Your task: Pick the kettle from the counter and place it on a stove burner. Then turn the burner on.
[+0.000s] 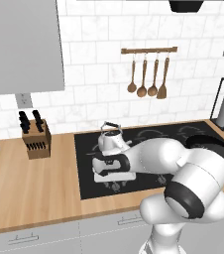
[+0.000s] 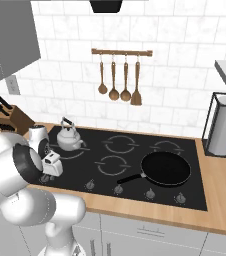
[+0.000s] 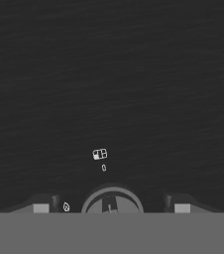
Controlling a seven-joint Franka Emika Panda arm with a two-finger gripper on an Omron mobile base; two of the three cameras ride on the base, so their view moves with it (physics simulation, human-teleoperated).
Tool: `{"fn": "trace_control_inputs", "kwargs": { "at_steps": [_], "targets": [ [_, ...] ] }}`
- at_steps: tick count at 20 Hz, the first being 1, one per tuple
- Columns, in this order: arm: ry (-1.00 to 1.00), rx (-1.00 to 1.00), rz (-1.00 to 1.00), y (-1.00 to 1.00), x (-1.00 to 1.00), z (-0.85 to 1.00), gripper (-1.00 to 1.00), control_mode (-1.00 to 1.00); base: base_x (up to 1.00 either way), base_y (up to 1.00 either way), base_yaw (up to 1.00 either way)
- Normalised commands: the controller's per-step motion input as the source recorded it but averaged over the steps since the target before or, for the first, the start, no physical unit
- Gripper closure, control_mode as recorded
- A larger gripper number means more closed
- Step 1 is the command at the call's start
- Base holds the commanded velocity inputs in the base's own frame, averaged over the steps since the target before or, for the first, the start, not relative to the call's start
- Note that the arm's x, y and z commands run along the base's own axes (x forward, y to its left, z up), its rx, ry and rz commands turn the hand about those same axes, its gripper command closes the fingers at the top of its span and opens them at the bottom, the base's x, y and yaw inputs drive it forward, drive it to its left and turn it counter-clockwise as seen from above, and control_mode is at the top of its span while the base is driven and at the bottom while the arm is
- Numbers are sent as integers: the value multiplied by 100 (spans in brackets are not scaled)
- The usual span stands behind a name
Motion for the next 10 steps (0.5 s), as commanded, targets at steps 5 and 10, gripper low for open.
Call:
{"fn": "trace_control_inputs", "kwargs": {
  "at_steps": [5,10],
  "targets": [
    [-1,0,0,0,0,0,100,-100,0,0,0],
    [-1,-6,22,19,-3,0,100,-100,0,0,0]
  ]
}}
